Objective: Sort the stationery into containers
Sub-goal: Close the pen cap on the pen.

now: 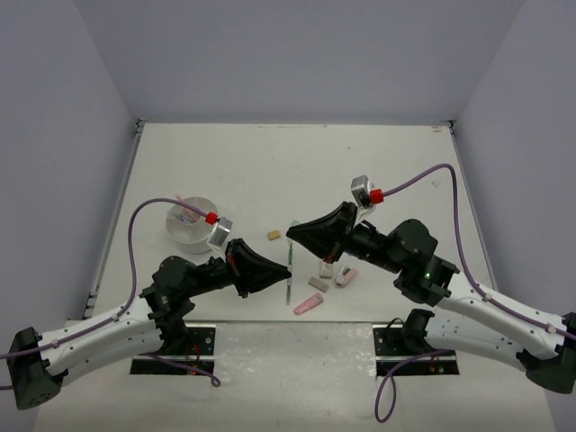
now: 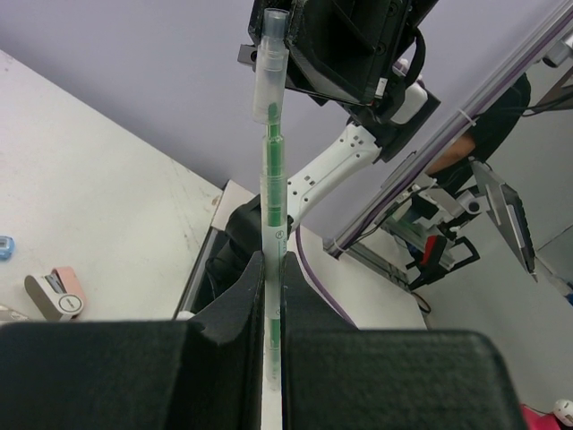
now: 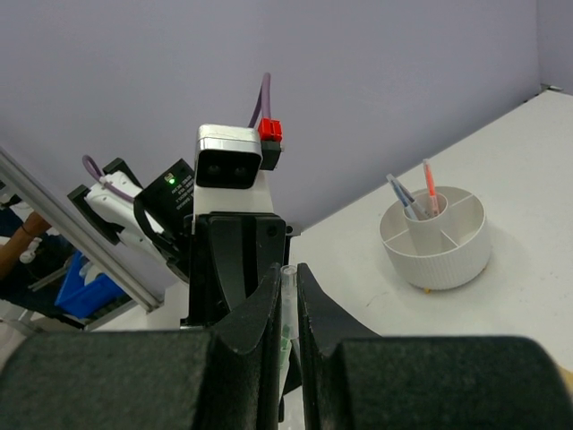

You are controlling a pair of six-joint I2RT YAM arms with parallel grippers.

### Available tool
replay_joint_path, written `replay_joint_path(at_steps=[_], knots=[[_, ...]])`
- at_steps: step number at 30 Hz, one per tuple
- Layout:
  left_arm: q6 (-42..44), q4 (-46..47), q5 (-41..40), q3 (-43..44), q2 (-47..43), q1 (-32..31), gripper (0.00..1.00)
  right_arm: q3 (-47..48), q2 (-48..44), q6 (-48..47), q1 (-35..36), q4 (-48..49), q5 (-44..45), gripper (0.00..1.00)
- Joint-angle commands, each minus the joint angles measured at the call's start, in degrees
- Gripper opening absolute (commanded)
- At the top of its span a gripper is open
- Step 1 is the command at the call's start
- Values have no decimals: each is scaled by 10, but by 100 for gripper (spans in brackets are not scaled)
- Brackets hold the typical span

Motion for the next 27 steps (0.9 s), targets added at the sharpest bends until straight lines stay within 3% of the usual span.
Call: replay_joint_path(at_steps=[1, 7, 16, 23, 27], knots=[[25, 24, -20, 27, -9, 0, 0, -25, -3, 18, 2, 31, -23, 0], [26, 35, -27, 33, 0, 0, 0, -71, -8, 65, 2, 105, -12, 0], [36, 44, -39, 36, 4, -1, 0, -73, -1, 60, 2, 95, -17, 0], [81, -15, -62, 62, -2, -1, 0, -79, -4, 59, 2, 97, -20, 10], [82, -22, -63, 63, 4, -1, 0, -81, -8, 56, 1, 98, -18, 10]])
